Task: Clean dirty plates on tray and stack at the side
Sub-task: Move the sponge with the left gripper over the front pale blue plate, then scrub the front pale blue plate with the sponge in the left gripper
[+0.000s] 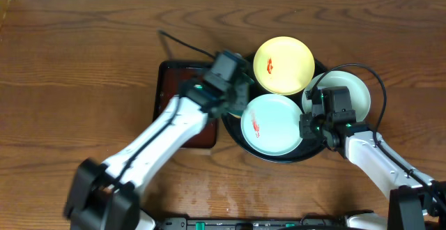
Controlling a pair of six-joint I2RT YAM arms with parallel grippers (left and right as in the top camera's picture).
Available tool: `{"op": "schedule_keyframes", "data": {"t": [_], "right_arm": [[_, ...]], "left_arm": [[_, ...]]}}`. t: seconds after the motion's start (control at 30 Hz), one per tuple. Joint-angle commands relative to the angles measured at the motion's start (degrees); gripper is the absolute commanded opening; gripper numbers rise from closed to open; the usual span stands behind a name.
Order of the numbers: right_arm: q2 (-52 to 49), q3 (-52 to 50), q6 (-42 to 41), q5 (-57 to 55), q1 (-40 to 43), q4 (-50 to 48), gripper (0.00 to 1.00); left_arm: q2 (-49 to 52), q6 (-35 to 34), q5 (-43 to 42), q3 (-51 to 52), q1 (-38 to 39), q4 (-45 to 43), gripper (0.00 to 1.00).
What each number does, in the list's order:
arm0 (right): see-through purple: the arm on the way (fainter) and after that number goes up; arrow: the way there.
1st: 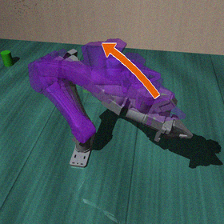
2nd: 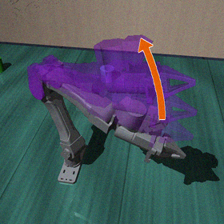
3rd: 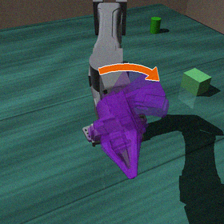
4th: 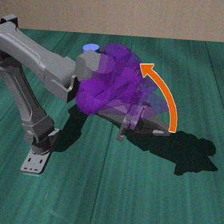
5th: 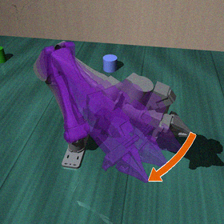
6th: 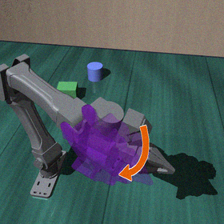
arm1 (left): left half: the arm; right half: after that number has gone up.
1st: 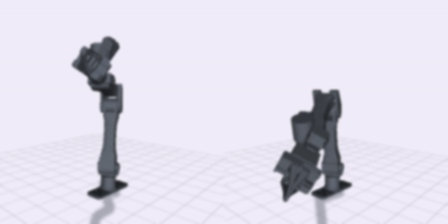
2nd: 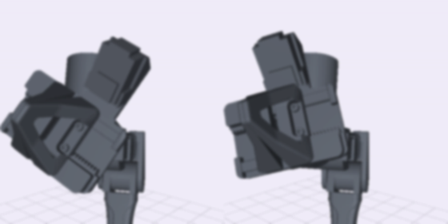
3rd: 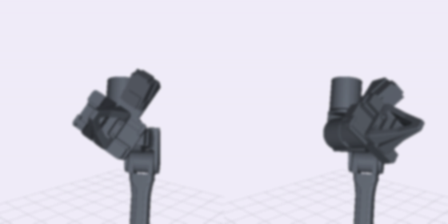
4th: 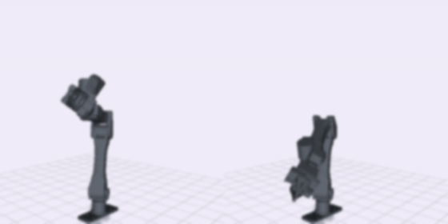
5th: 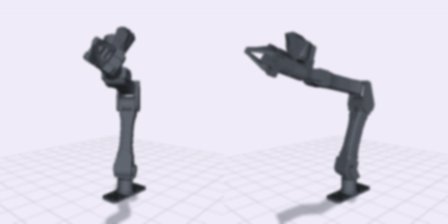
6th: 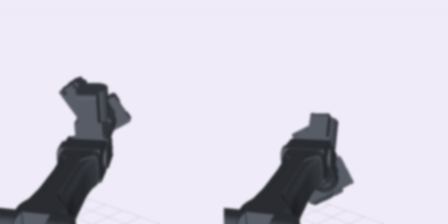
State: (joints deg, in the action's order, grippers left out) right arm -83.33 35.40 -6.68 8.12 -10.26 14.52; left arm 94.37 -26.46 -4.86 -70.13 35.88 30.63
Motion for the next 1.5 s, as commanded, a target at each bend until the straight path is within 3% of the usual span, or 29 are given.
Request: {"op": "schedule_keyframes", "data": {"t": [0.0, 0.4, 0.83, 1.47], "right_arm": [[-0.3, 0.1, -1.0, 0.3, -0.3, -0.1, 0.01], [-0.3, 0.1, -1.0, 0.3, -0.3, 0.0, 0.01], [-0.3, 0.1, -1.0, 0.3, -0.3, 0.0, 0.01], [-0.3, 0.1, -1.0, 0.3, -0.3, 0.2, 0.01]], "left_arm": [[4.3, -1.8, -0.5, -1.6, 2.1, -1.6, 0.07], [9.8, -3.3, -0.5, -1.6, 6.8, -2.1, 0.07], [10.9, -16.0, 5.2, -0.4, 7.3, -3.1, 0.08], [14.1, -17.4, 5.9, 3.1, 9.5, -5.7, 0.07]]}}
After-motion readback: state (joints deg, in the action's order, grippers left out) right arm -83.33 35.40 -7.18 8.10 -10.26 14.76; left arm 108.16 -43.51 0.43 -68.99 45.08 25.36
